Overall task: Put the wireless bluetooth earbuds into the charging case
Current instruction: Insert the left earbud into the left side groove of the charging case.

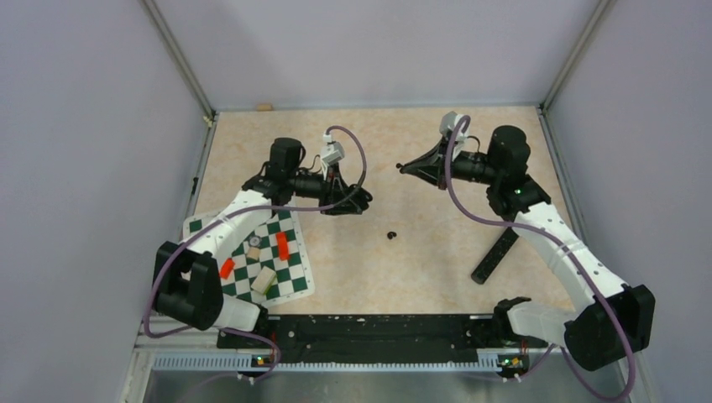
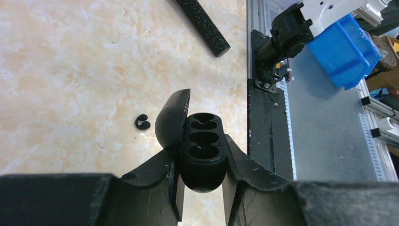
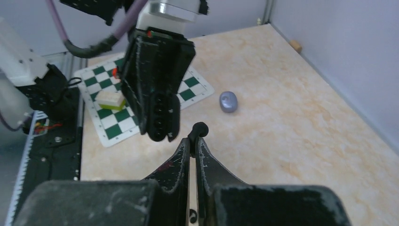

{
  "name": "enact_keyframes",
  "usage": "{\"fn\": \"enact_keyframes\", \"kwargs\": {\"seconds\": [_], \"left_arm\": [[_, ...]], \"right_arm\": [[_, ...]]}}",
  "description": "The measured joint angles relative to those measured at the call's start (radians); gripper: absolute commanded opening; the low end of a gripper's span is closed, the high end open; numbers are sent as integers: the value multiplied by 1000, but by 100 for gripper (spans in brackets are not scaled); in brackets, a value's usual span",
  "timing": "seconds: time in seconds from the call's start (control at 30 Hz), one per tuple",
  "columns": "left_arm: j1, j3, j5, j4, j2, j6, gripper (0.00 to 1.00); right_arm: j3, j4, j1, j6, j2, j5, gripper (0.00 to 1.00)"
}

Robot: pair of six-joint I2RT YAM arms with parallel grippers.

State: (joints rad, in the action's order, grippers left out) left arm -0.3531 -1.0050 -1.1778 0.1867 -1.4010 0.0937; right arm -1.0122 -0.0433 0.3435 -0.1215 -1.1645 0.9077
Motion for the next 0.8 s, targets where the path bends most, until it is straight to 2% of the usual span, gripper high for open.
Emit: {"fn": "enact_keyframes", "kwargs": {"seconds": [0.23, 0.4, 0.6, 0.8], "left_arm": [[-31, 1, 6, -1, -16, -7, 0], [-49, 3, -3, 1, -16, 26, 0], [-61, 3, -48, 24, -16, 69, 0], [-80, 3, -92, 77, -16, 135, 0]], "right_arm": [[143, -287, -3, 288, -6, 165, 0], [203, -405, 10, 396, -28, 229, 0], [241, -494, 79, 410, -29, 243, 0], [262, -511, 129, 383, -29, 211, 0]]}}
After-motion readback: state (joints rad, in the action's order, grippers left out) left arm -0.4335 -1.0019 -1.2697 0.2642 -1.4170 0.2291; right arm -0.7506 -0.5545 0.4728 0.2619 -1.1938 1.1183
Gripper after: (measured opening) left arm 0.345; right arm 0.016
